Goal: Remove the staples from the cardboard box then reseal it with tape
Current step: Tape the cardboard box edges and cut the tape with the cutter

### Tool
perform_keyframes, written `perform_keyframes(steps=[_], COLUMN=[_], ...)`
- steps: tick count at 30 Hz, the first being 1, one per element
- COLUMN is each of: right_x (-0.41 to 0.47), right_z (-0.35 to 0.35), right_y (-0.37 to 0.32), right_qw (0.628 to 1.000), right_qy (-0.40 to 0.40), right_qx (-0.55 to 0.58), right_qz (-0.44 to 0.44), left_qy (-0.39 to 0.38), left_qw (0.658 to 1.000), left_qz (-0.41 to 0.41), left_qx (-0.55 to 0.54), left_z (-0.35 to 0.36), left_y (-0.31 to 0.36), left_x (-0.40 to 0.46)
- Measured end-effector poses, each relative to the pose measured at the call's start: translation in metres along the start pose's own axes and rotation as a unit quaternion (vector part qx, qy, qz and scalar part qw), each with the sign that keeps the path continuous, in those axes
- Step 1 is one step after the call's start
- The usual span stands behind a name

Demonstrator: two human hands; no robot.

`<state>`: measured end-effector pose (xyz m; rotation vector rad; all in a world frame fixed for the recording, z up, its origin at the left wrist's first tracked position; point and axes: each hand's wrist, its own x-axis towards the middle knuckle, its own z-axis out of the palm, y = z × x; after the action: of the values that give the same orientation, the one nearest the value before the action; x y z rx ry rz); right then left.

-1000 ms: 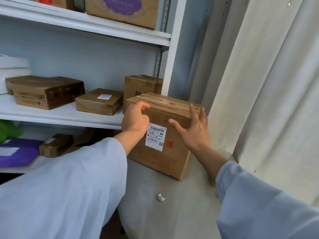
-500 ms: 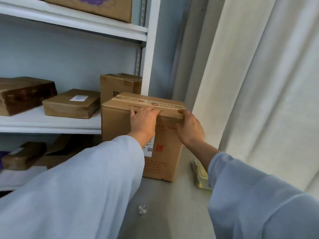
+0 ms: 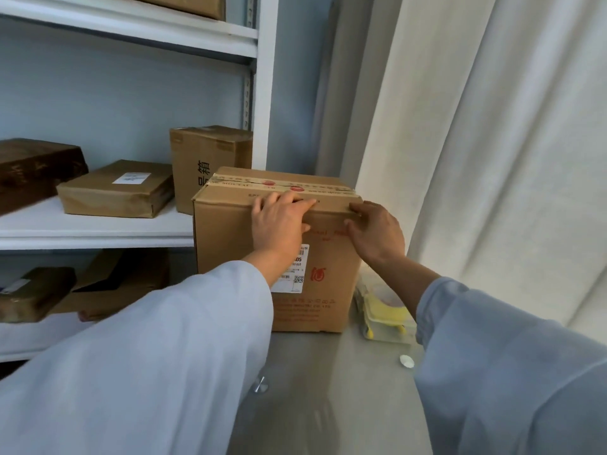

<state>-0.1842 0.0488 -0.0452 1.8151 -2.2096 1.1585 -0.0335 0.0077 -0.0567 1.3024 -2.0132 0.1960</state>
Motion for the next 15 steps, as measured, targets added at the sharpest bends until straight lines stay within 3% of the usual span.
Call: perform_keyframes(steps=[5, 10, 15], right_x=[-0.011, -0.013, -0.021], right_z=[-0.011, -0.015, 0.0], right_y=[0.005, 0.027, 0.074], right_qw=[1.0, 0.999, 0.988], right_qy=[-0.004, -0.021, -0.1], right_qx=[-0.005, -0.014, -0.052], right_qz=[0.009, 0.047, 0.104], left_qy=[-0.007, 0.08, -0.155], left_qw=[1.0, 0.985, 0.978], left_qz=[0.01, 0.146, 0.111], left_qx=[0.024, -0.032, -0.079], left_z=[0.0, 0.007, 0.031], left_y=[0.011, 0.03, 0.046], left_x=[-0.008, -0.026, -0.035])
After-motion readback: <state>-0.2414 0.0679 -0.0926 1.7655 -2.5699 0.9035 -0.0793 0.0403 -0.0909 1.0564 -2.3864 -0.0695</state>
